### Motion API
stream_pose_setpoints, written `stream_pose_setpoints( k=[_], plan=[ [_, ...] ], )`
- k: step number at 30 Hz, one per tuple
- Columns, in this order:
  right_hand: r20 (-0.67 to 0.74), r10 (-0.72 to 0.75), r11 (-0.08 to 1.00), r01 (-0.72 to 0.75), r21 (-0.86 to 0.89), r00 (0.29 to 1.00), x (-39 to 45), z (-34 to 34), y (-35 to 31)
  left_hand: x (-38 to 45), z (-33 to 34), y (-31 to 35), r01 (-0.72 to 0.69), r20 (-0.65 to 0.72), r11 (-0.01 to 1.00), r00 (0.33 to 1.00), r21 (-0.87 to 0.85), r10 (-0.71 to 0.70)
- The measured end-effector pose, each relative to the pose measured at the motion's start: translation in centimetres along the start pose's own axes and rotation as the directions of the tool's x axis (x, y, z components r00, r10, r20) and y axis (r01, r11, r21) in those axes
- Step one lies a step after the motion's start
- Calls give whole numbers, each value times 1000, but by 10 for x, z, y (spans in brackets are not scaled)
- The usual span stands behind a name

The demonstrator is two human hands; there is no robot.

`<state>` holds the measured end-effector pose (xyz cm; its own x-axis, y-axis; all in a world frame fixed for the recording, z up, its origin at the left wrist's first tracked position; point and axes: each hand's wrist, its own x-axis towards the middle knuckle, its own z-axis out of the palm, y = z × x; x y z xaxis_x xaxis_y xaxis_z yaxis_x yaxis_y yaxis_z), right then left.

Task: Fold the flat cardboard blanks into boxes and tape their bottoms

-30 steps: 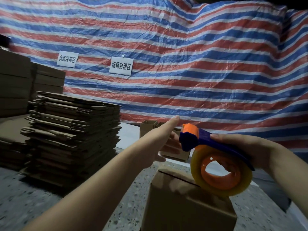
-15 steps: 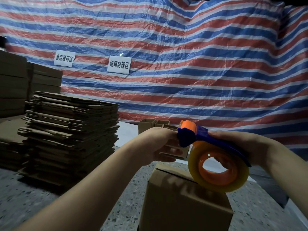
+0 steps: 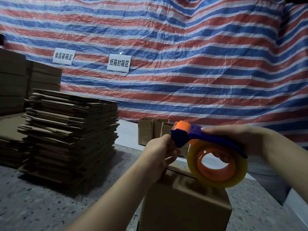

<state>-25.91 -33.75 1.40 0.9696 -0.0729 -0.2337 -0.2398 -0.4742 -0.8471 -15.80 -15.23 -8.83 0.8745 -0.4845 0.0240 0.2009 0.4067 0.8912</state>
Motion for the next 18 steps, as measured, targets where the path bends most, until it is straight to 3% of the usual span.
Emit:
stream_pose_setpoints(
  k=[3,9,13,18],
  plan=[
    [24,119,980,-114,-161,993,3,-1,-20,-1,-1,-5,-37,-35,999,999,-30,36],
    [-42,182,952,-187,-242,982,-2,-3,-25,-4,-3,-10,-81,1,996,997,32,81],
    [-8,212,936,-205,-288,977,5,-8,-23,-4,-2,-10,-70,-12,997,997,35,70],
    [12,238,923,-222,-314,971,24,-29,-11,-1,-3,-6,3,-145,1000,989,-5,-4]
  ],
)
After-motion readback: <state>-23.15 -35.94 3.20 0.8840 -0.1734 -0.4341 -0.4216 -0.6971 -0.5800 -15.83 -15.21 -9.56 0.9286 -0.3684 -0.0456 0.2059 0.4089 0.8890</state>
